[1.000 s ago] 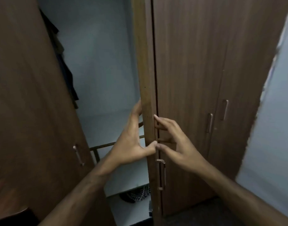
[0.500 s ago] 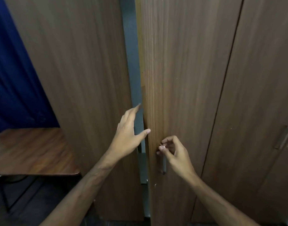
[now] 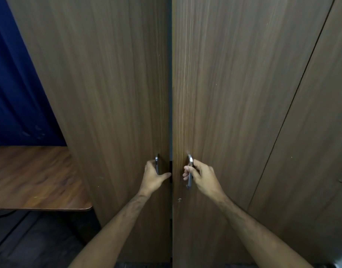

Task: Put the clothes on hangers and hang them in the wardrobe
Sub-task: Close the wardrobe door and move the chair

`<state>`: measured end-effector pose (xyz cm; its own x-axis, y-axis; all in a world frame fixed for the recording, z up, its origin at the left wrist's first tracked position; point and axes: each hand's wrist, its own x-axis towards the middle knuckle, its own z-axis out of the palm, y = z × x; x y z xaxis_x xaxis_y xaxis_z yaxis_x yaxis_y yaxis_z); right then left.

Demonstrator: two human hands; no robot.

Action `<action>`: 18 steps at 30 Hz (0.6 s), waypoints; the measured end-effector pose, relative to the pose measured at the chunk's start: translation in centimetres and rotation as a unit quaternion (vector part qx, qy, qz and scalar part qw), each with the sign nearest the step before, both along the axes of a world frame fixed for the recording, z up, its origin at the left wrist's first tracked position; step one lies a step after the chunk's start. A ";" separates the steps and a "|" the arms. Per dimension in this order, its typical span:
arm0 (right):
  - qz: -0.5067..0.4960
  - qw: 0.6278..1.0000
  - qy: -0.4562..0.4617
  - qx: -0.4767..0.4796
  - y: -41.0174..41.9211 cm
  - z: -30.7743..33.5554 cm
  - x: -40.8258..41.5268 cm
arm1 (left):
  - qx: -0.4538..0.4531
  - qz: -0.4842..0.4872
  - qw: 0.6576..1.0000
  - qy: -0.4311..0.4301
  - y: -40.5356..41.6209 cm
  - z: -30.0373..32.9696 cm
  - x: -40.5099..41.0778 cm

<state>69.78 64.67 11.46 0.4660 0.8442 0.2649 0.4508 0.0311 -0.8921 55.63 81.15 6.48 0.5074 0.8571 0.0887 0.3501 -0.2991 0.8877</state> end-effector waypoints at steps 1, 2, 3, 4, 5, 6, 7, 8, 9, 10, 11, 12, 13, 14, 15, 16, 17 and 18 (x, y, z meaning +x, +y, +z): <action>0.005 1.000 -0.001 -0.003 0.1 0.0 0.1 | 0.010 -0.001 1.000 0.001 0.5 -0.4 0.0; 0.009 1.000 -0.001 -0.007 0.1 -0.1 0.2 | 0.023 -0.008 1.000 0.006 0.9 -0.5 -0.1; 0.012 1.000 -0.002 -0.010 0.2 -0.1 0.3 | 0.032 -0.016 0.999 0.017 1.4 -0.6 -0.2; 0.011 1.000 -0.003 -0.012 0.3 -0.2 0.4 | 0.041 -0.023 0.999 0.025 1.9 -0.5 -0.4; 0.009 1.000 -0.004 -0.014 0.3 -0.2 0.4 | 0.051 -0.026 0.998 0.035 2.2 -0.3 -0.5; 0.008 1.000 -0.004 -0.015 0.4 -0.2 0.5 | 0.064 -0.031 0.996 0.044 2.4 -0.1 -0.6; 0.007 1.000 -0.003 -0.012 0.6 -0.2 0.5 | 0.081 -0.032 0.995 0.055 2.4 0.2 -0.7; 0.005 1.000 -0.002 -0.008 0.9 -0.3 0.5 | 0.099 -0.029 0.993 0.065 2.1 0.4 -0.8; -0.001 1.000 -0.004 -0.004 1.2 -0.2 0.5 | 0.114 -0.019 0.991 0.072 1.7 0.4 -0.8; -0.010 1.000 -0.007 -0.001 1.5 -0.3 0.4 | 0.124 -0.008 0.990 0.073 1.3 0.4 -0.8; -0.022 1.000 -0.009 0.000 2.0 -0.3 0.4 | 0.124 0.001 0.990 0.073 1.1 0.1 -0.7; -0.034 0.999 -0.008 0.002 2.4 -0.3 0.4 | 0.119 0.005 0.990 0.073 0.8 -0.1 -0.7; -0.042 0.999 -0.008 0.004 2.8 -0.4 0.4 | 0.112 0.006 0.991 0.072 0.7 -0.3 -0.6; -0.044 0.999 -0.009 0.005 3.2 -0.4 0.5 | 0.107 0.007 0.992 0.073 0.7 -0.4 -0.5; -0.044 0.999 -0.013 0.007 3.4 -0.4 0.6 | 0.107 0.009 0.992 0.073 0.6 -0.5 -0.4; -0.043 0.999 -0.016 0.009 3.6 -0.5 0.7 | 0.110 0.013 0.991 0.076 0.6 -0.4 -0.2; -0.044 0.999 -0.020 0.010 3.9 -0.5 0.8 | 0.114 0.018 0.990 0.079 0.5 -0.3 -0.1; -0.046 0.999 -0.024 0.008 4.1 -0.5 0.9 | 0.115 0.026 0.990 0.082 0.5 -0.1 0.1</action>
